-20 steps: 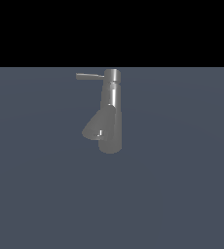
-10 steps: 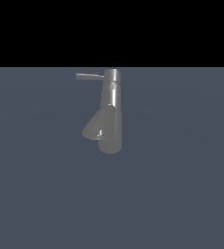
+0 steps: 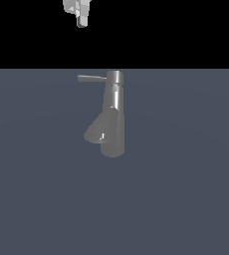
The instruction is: Turn on the faucet by rotating a designated handle.
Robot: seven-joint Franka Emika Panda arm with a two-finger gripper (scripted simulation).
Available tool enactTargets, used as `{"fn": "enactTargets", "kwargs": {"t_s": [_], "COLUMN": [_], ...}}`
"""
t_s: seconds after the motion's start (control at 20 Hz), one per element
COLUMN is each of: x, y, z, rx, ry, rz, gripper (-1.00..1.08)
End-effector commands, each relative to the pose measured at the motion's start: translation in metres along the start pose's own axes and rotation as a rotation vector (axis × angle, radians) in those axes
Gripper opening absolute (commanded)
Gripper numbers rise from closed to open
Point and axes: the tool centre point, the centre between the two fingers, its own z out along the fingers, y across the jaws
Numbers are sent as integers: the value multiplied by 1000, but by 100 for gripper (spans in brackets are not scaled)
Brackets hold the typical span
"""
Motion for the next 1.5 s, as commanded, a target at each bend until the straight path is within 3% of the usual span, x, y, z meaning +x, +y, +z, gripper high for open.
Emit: {"fn": "enactTargets", "kwargs": {"t_s": [0.0, 0.8, 1.45], "x": [4, 23, 28], "y": [-14, -92, -121], "z": [11, 93, 136], "rx": [2, 8, 11], "ry": [-1, 6, 13], "rz": [63, 448, 614], "gripper": [-100, -100, -100]}}
